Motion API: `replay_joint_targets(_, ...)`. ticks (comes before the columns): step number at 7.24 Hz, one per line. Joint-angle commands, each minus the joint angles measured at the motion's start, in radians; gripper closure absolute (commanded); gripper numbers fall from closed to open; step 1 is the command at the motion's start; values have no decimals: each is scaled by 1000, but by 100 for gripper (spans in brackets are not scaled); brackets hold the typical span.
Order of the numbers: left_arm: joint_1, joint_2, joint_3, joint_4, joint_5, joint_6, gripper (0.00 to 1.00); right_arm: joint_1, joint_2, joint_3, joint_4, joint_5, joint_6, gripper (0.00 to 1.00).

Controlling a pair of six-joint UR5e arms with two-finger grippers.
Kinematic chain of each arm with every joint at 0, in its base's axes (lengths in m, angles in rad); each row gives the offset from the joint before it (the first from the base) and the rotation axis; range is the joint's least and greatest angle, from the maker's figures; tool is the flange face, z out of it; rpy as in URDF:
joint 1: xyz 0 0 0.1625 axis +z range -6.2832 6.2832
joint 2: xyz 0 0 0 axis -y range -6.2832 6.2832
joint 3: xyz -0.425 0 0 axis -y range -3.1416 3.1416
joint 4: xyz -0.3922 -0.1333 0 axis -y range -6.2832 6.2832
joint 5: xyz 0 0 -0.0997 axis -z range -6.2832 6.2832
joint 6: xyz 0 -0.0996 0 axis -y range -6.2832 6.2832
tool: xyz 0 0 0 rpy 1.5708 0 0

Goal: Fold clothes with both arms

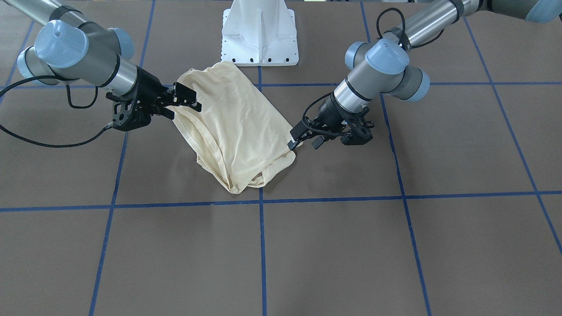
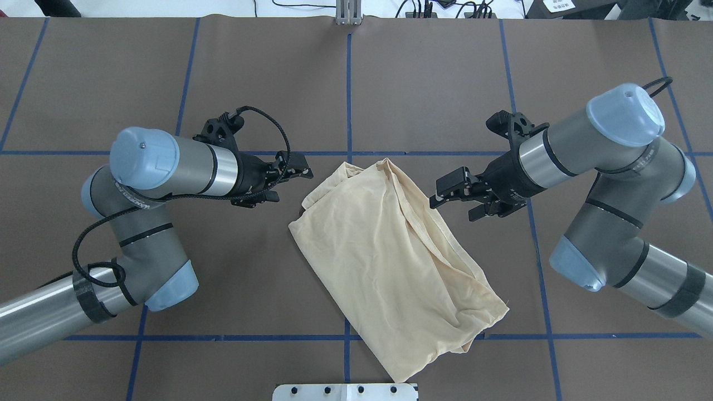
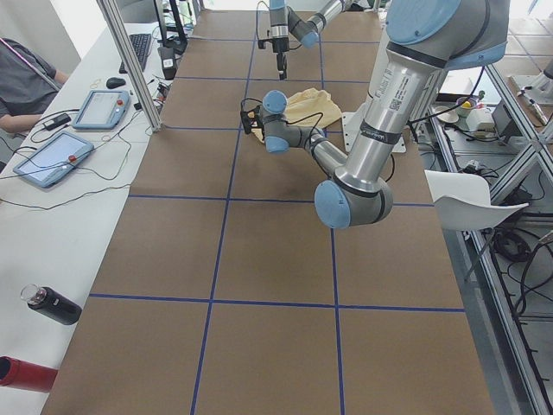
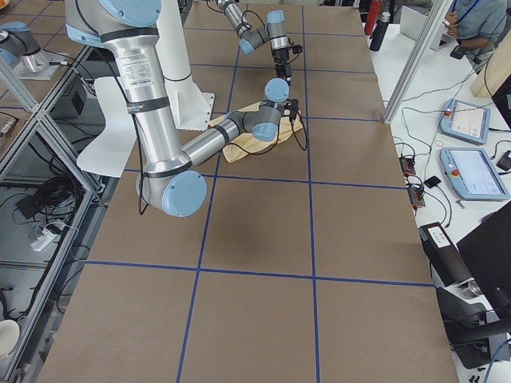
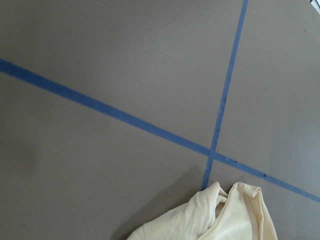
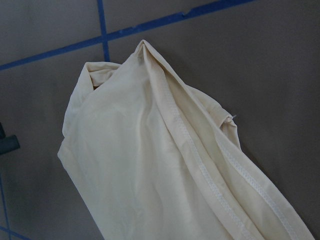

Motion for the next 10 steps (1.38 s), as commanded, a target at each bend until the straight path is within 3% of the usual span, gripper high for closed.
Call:
replay_joint_targets(1,79,39,-28,2,77,-47,0,20,43,-19,-8,-1,0,0)
replay_joint_targets(8,103,27,18,26,88,-47,3,37,55,-19,-19,5,1,0)
replay_joint_targets(10,104,21,23,27,88,-47,10,42,55,-19,-19,8,1,0)
